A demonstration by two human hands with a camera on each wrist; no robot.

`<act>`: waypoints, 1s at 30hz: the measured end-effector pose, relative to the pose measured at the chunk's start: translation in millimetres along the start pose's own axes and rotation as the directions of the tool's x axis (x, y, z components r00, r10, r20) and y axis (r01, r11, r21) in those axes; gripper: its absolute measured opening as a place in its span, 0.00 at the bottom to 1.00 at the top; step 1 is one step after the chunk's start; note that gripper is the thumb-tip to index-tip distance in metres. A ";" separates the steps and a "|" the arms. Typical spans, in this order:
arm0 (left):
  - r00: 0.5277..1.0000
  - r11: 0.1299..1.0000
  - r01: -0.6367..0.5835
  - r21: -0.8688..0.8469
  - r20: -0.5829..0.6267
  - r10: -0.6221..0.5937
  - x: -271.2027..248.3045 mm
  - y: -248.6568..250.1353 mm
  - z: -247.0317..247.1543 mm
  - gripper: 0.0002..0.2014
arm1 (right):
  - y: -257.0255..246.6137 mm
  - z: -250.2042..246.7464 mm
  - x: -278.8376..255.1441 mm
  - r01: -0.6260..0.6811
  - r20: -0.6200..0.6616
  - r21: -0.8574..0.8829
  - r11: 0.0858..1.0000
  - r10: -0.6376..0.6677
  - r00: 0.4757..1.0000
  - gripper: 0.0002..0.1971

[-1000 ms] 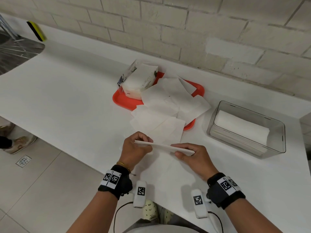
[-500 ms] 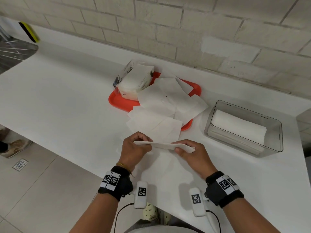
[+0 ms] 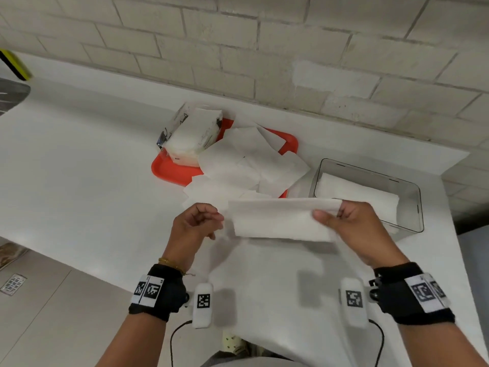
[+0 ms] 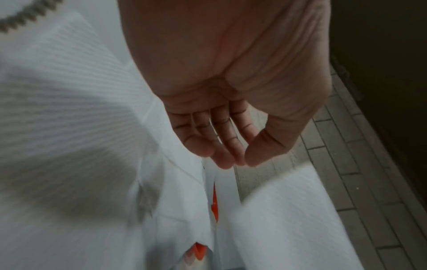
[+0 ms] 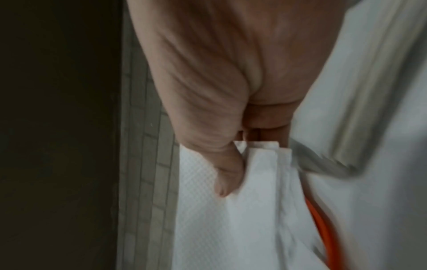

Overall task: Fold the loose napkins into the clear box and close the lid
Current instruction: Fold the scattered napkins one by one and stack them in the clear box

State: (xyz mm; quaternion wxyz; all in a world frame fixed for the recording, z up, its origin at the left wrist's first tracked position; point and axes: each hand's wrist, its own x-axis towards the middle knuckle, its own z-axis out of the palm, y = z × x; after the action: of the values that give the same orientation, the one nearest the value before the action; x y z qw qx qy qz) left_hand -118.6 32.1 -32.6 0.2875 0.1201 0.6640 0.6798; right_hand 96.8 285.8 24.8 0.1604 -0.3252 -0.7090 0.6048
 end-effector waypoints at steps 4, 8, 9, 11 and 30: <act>0.998 0.960 -0.007 0.281 -0.065 0.026 18.5 -11.8 -13.1 0.14 | -11.3 -70.3 9.4 -0.047 -0.212 0.041 0.998 0.055 0.976 0.03; 0.992 0.714 -0.063 0.697 -0.037 0.124 30.3 -22.2 -16.3 0.14 | 7.2 -123.2 30.8 -0.186 -0.349 -0.005 0.983 0.173 0.921 0.04; 0.987 0.668 -0.081 0.740 -0.032 0.155 33.9 -24.4 -16.2 0.14 | 15.5 -131.6 37.6 -0.226 -0.362 -0.004 0.974 0.209 0.908 0.07; 0.981 0.580 -0.085 0.810 -0.033 0.190 42.6 -30.1 -15.7 0.15 | 25.6 -138.7 49.0 -0.296 -0.396 -0.012 0.955 0.267 0.879 0.14; 0.981 0.539 0.091 0.837 -0.167 0.095 70.6 -40.5 -7.8 0.22 | 41.1 -118.9 74.7 -0.524 -0.553 -0.189 0.830 0.351 0.756 0.18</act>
State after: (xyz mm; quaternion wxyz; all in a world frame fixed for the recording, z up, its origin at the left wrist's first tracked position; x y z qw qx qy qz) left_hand -170.3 62.5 -88.1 0.1280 0.1778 0.9329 0.2860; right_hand 126.6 426.6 -1.4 0.1311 -0.6502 -0.6372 0.3924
